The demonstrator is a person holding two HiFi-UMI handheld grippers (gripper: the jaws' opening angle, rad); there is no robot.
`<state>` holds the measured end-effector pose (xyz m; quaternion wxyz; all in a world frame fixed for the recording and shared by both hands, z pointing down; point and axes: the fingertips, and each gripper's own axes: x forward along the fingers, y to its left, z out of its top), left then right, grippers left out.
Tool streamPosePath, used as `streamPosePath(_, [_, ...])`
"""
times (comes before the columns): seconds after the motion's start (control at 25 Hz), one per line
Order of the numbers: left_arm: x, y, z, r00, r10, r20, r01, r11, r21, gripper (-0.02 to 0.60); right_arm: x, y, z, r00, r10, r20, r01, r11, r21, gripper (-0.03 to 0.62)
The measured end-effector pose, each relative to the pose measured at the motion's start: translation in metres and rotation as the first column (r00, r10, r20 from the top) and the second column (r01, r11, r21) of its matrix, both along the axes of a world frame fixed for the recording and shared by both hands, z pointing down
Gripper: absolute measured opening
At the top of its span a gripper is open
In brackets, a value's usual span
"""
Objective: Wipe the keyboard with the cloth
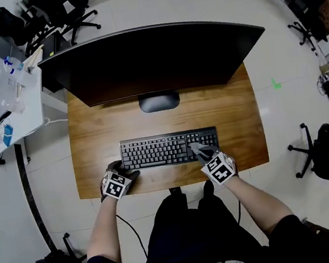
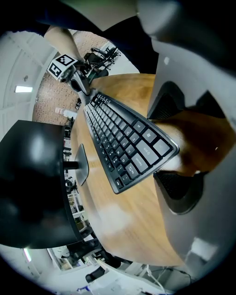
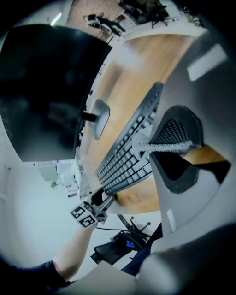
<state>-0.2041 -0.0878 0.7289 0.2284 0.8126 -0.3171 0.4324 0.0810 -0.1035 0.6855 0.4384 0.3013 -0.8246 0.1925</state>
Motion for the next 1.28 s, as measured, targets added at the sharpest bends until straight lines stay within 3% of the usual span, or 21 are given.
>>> streamPosePath(0.2, [-0.002, 0.0, 0.0, 1.0, -0.002, -0.002, 0.002, 1.0, 0.008, 0.353, 0.098, -0.014, 0.008, 0.976, 0.166, -0.137, -0.166, 0.986, 0.008, 0.032])
streamPosePath(0.36, [-0.001, -0.001, 0.001, 1.0, 0.0, 0.001, 0.0, 1.0, 0.001, 0.353, 0.124, -0.014, 0.026, 0.958, 0.203, -0.202, -0.21, 0.978, -0.016, 0.032])
streamPosePath(0.64, [-0.002, -0.002, 0.001, 1.0, 0.0, 0.014, 0.0, 1.0, -0.003, 0.353, 0.096, -0.013, 0.031, 0.954, 0.192, -0.23, -0.195, 0.981, 0.007, 0.031])
streamPosePath(0.84, [-0.001, -0.002, 0.002, 1.0, 0.0, 0.019, 0.0, 1.0, -0.006, 0.354, 0.038, 0.001, 0.031, 0.984, 0.039, -0.175, -0.041, 0.999, -0.012, 0.031])
streamPosePath(1.08, [0.001, -0.001, 0.002, 1.0, 0.0, 0.017, 0.0, 1.0, -0.006, 0.353, -0.041, 0.026, 0.03, 0.994, -0.098, -0.05, 0.094, 0.993, -0.075, 0.031])
streamPosePath(1.16, [0.001, -0.001, 0.002, 1.0, 0.001, 0.015, -0.001, 1.0, -0.006, 0.353, -0.046, 0.027, 0.026, 0.994, -0.101, -0.027, 0.099, 0.992, -0.073, 0.031])
streamPosePath(1.28, [0.0, -0.001, 0.001, 1.0, 0.002, 0.011, -0.002, 1.0, -0.003, 0.353, -0.027, 0.013, 0.016, 1.0, -0.022, -0.002, 0.022, 0.999, -0.047, 0.031])
